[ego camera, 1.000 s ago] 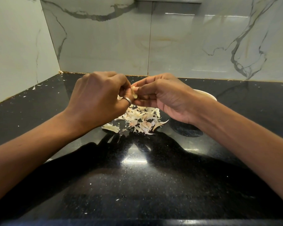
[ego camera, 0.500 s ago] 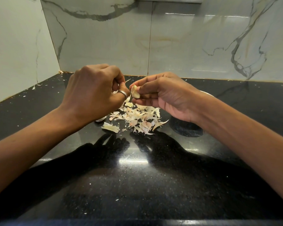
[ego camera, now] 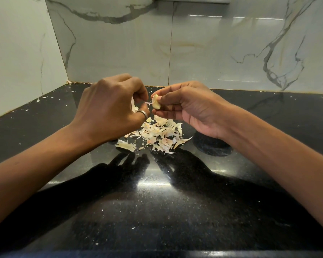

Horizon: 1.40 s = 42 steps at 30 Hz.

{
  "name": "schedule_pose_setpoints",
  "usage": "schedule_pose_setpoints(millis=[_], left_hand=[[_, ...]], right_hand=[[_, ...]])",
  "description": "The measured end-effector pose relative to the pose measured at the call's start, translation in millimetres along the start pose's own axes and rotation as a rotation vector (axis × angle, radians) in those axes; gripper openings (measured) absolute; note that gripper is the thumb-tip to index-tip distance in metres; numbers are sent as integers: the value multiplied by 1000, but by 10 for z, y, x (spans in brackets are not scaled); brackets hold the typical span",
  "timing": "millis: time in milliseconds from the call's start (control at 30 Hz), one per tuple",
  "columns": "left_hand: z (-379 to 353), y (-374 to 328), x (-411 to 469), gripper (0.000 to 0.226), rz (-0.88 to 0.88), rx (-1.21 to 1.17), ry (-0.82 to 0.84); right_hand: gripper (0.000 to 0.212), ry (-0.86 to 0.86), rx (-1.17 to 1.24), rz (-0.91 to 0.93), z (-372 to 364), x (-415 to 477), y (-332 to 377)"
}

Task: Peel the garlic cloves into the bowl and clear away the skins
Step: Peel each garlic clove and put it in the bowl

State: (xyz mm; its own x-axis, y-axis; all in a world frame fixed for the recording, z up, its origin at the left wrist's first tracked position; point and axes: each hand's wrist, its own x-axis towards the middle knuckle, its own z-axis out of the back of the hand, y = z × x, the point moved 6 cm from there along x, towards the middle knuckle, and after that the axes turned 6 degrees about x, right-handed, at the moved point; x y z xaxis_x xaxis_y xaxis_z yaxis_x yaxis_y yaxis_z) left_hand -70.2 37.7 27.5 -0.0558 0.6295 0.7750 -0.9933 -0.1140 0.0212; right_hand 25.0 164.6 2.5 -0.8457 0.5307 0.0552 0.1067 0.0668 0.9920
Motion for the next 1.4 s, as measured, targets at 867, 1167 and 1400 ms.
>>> schedule_pose_setpoints(millis=[867, 1167, 1400], left_hand=[[-23, 11, -13, 30, 17, -50, -14], [-20, 0, -23, 27, 18, -24, -19], [6, -50, -35, 23, -1, 9, -40]], right_hand=[[13, 35, -5, 23, -22, -15, 34], [16, 65, -23, 11, -43, -21, 5], [17, 78, -20, 4, -68, -13, -16]])
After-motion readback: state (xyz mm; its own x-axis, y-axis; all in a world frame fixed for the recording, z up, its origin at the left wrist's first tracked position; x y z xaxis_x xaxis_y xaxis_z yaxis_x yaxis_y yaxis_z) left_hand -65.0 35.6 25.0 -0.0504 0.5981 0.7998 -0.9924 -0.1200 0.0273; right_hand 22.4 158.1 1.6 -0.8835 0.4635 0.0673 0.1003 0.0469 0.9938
